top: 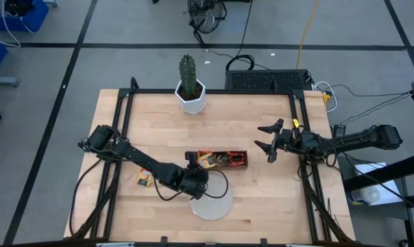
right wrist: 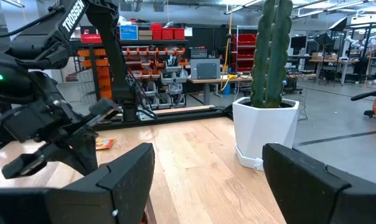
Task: Pick & Place Tea
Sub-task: Put the yellow tea bag into the left section of the wooden organizer
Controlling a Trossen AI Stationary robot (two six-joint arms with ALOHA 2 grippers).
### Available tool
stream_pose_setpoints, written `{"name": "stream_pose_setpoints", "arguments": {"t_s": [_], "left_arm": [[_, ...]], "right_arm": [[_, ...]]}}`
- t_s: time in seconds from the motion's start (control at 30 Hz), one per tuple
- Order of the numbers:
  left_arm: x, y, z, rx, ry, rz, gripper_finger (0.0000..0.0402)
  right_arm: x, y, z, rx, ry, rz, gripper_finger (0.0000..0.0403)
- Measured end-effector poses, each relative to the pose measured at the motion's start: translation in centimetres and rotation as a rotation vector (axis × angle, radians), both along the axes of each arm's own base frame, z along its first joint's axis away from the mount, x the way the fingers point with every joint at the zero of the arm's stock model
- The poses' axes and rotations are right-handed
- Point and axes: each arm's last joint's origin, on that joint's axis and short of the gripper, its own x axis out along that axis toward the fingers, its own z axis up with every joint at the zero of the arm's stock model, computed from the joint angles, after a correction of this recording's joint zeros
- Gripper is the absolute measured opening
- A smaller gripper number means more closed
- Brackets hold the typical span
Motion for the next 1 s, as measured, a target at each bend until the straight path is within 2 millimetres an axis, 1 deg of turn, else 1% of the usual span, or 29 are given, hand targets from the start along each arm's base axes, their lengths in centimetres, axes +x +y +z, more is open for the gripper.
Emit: {"name": "stream_pose_setpoints", "arguments": {"t_s": [0.27, 0.37, 0.47, 0.57, 0.7, 0.83, 1.0], "left_arm": [[0.6, -0.6, 1.3, 0.051, -0.042, 0.001, 0.0004], [0.6, -0.6, 1.8, 0.054, -0.057, 0.044, 0.0003], [0.5, -0.4, 2.2, 0.043, -0.104, 0.146, 0.0003], [0.4, -0.3, 2.3, -0.019, -0.202, 0.284, 0.0002], [0.7, -0.2, 2.4, -0.161, -0.345, 0.434, 0.0002], [0.9, 0.0, 2.0, -0.262, -0.460, 0.530, 0.0001], [0.8, 0.7, 1.2, -0.318, -0.516, 0.614, 0.0001]], "right_arm": [[0.0, 0.0, 0.0, 0.000, 0.001, 0.000, 0.0278], [0.0, 0.0, 0.0, 0.000, 0.000, 0.000, 0.0278], [0.0, 0.0, 0.0, 0.000, 0.001, 0.000, 0.0277], [0.0, 0.0, 0.0, 0.000, 0.001, 0.000, 0.0278], [0.0, 0.0, 0.0, 0.000, 0.001, 0.000, 0.0278], [0.0, 0.0, 0.0, 0.000, 0.001, 0.000, 0.0277], [0.0, 0.0, 0.0, 0.000, 0.000, 0.000, 0.0278]]}}
